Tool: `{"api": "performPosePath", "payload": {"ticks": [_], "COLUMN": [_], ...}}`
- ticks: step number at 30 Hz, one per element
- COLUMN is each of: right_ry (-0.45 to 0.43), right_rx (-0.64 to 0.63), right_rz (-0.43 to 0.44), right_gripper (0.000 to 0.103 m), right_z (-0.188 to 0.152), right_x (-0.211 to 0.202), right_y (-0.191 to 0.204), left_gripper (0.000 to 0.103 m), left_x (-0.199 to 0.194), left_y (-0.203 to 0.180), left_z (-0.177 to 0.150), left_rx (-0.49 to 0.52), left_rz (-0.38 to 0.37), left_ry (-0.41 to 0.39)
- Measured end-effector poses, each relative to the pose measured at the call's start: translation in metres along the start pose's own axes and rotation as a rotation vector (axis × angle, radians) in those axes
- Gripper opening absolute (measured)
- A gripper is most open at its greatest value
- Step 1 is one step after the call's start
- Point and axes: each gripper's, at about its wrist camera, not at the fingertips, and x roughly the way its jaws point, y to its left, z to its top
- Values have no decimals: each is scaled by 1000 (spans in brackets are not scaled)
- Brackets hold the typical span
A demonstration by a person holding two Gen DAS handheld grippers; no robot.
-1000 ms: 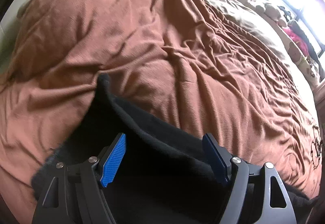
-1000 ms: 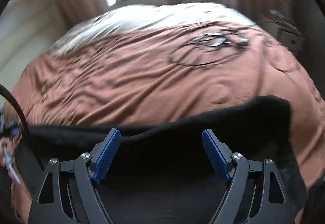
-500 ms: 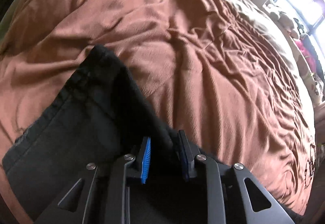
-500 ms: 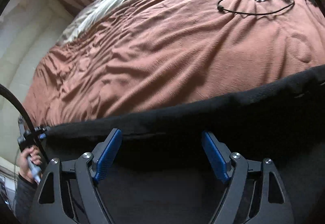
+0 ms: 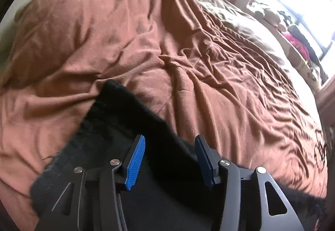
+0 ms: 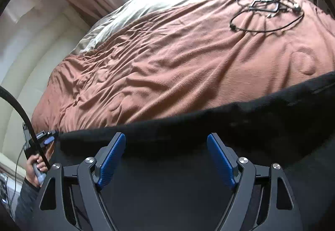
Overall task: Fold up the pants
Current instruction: 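Open both tools and release the folded sweatpants onto the bed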
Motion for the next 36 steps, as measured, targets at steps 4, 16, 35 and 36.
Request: {"api": "performPosePath", "payload": {"ticks": [4,16,35,36], "right_ry": [-11,-57,-102,-104], "right_rx": [-15,-42,5,24], "right_rz": [-8,-62,-110,-100], "right_gripper": [80,80,80,80], "right_z": [-15,-79,-182,-188], "right_x": [-35,-137,-223,-224], "right_y": [1,-1,-4,-9], "left_gripper": [53,67,68,68], "left_x": [-27,-111,-151,-149], "left_y": [9,43,114,117], "left_z": [-12,-66,-126,-128], "left_rx": [27,136,-5,-16], "left_rz": [-14,-7,-94,-101], "left_ry": [-5,-30,-35,-30]}}
